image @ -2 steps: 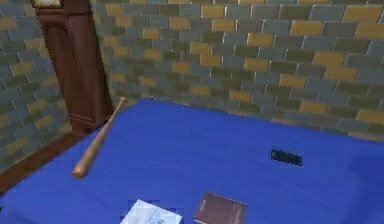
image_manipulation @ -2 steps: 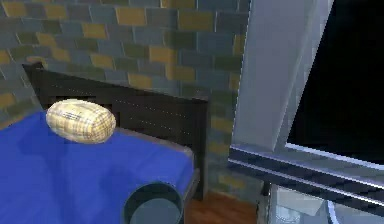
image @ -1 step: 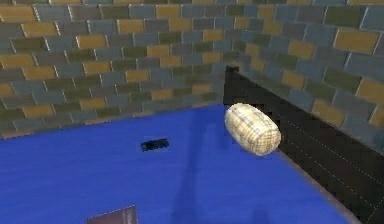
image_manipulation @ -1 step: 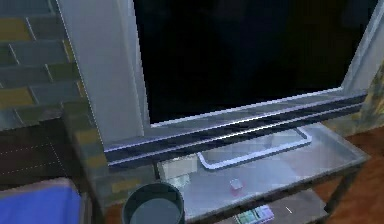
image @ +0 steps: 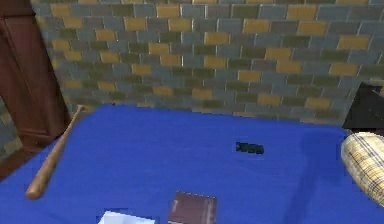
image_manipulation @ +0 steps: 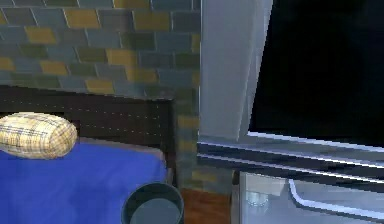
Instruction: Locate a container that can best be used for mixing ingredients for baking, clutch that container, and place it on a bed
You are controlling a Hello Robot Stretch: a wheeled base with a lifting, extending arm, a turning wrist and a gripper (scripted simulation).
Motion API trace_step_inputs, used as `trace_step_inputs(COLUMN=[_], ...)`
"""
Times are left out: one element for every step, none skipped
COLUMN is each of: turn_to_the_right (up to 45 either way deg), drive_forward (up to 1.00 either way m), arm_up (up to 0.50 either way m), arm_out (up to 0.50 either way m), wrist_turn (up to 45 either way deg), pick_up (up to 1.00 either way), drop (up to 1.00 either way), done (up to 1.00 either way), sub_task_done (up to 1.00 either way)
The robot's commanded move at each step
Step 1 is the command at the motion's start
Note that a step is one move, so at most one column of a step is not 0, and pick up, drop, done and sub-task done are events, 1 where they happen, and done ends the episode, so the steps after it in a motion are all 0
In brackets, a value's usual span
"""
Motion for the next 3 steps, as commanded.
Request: trace_step_inputs(turn_to_the_right=[27.0,-39.0,-45.0], drive_forward=[0.00,0.00,0.00], arm_up=[0.00,0.00,0.00], arm_out=[0.00,0.00,0.00], wrist_turn=[0.0,0.0,0.0], pick_up=[0.00,0.00,0.00], drop=[0.00,0.00,0.00], done=[0.00,0.00,0.00], sub_task_done=[0.00,0.00,0.00])
